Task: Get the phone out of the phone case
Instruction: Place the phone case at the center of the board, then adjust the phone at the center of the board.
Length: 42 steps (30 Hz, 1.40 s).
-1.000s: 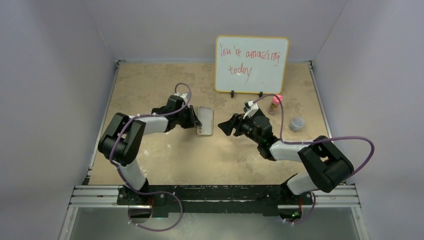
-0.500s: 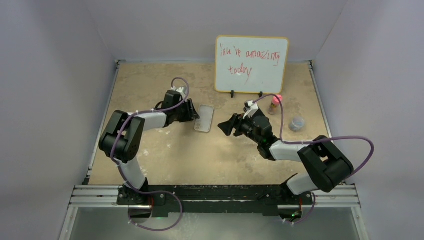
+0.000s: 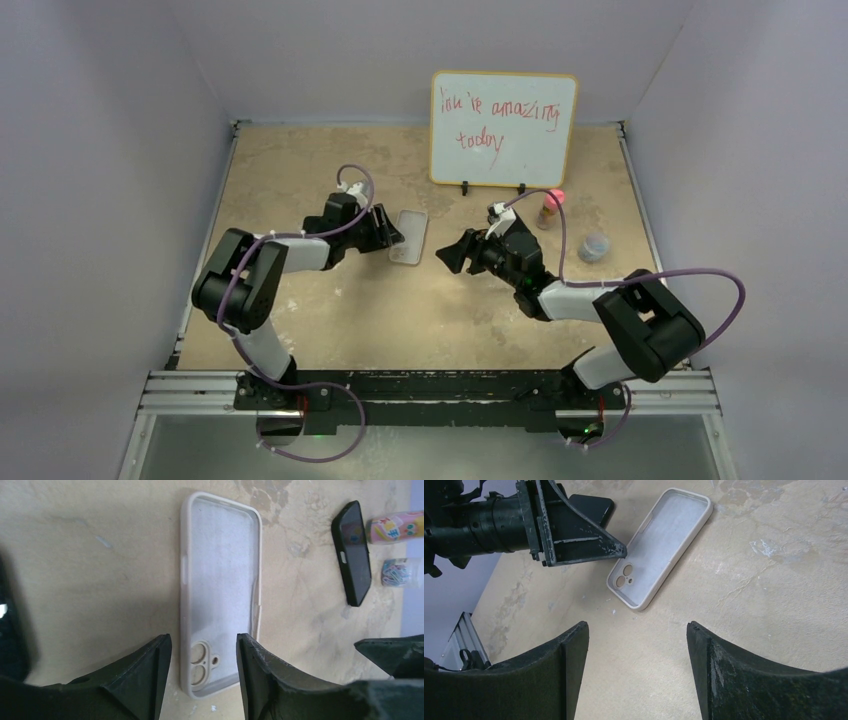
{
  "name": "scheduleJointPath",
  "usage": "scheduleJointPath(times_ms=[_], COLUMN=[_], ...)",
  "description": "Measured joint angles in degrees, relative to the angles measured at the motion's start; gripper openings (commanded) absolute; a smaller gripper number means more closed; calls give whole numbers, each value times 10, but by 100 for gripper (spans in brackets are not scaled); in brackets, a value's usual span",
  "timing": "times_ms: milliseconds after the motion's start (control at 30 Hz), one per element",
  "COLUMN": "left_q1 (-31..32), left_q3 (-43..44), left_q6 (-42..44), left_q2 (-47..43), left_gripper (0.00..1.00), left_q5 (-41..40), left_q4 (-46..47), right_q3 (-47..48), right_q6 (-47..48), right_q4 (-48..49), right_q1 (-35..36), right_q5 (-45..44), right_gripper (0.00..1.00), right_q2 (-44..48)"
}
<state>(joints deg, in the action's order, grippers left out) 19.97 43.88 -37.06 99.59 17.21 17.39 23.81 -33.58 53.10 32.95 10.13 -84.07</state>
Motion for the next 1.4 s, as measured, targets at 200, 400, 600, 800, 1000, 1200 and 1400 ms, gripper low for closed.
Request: scheduleJointPath(times_ms=[200, 400, 600, 800, 1000, 1200, 1400], left_q1=[22, 27, 27, 26, 26, 26, 26], left_q3=[-29, -43, -53, -57, -63, -10, 37], left_q6=[-32, -43, -24, 9, 12, 55, 130], left_q2=[0, -7, -76, -267, -487, -596, -647], left_gripper=[54, 56, 60, 71, 81, 94, 100], left_q5=[26, 30, -16, -99, -163, -220, -264], left_q4=[52, 64, -20, -125, -200, -320, -402], right_q3=[0, 0, 9, 57, 126, 186, 201], right_q6=[3, 13, 52, 122, 198, 250, 264], right_q4=[-1, -7, -54, -177, -300, -426, -504], right_q1=[0, 0, 0, 0, -1, -10, -47], right_q5=[-1, -2, -24, -105, -209, -294, -315], right_gripper=[74, 80, 92, 99, 99, 99, 99], right_q2=[0, 0, 21, 80, 109, 82, 60])
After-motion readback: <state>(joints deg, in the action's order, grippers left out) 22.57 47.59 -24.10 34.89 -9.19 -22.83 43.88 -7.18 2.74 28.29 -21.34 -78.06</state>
